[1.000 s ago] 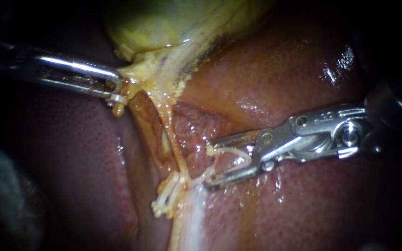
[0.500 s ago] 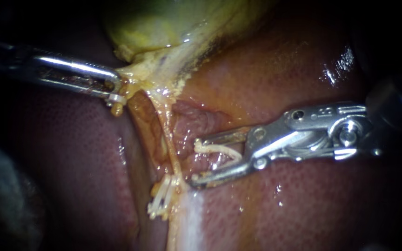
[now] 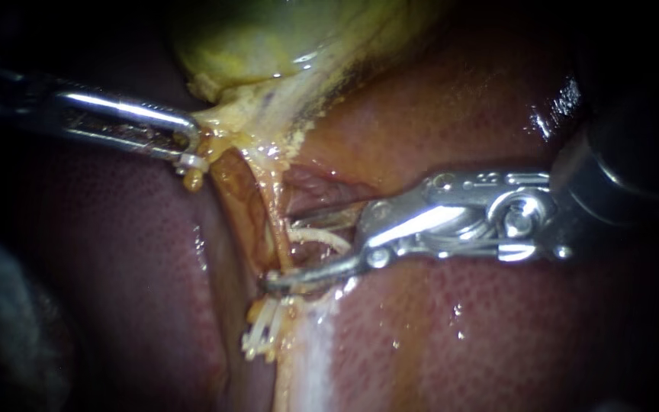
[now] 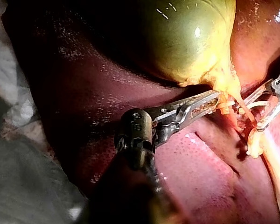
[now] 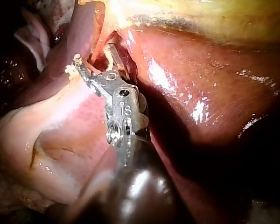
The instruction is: Clipping first clip right tube
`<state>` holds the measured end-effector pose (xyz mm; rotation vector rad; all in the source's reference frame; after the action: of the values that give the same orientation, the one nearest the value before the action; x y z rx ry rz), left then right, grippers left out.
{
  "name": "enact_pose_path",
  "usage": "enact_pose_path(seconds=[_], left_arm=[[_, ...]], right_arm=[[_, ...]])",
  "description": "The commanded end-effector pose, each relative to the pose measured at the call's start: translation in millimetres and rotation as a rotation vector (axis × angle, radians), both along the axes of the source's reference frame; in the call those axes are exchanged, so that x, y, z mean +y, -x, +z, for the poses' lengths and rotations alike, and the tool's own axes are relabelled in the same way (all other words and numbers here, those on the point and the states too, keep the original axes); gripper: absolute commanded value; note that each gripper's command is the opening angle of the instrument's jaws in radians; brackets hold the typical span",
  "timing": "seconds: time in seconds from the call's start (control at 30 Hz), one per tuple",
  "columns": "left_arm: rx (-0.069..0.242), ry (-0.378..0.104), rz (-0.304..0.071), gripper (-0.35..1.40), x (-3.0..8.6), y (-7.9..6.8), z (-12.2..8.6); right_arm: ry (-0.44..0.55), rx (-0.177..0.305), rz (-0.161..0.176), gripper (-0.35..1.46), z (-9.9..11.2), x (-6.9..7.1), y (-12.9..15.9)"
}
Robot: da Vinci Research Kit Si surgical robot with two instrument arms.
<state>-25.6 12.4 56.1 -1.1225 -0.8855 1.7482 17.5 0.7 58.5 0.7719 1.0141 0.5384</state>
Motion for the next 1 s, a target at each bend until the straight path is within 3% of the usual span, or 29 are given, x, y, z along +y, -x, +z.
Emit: enact_pose_path(seconds=[0.03,0.37,0.43,0.83,1.0], left_arm=[[0.000,0.000,0.000,-0.35,0.0,0.0,0.0],[0.000,0.000,0.000,-0.35,0.0,0.0,0.1],[0.000,0.000,0.000,-0.35,0.0,0.0,0.1],[-0.001,0.000,0.002,-0.35,0.1,-0.3,0.2],[-0.001,0.001,0.002,-0.35,0.1,-0.3,0.3]], right_arm=[[-0.003,0.000,0.001,0.50,0.0,-0.1,-0.2],[-0.053,0.046,0.006,0.50,0.3,-1.0,-1.6],[-0.056,0.063,-0.005,0.50,0.0,-1.2,-1.7],[-0.092,0.135,-0.056,0.50,-3.9,-2.8,-1.9],[-0.112,0.161,-0.068,0.48,-4.6,-3.0,-2.1]])
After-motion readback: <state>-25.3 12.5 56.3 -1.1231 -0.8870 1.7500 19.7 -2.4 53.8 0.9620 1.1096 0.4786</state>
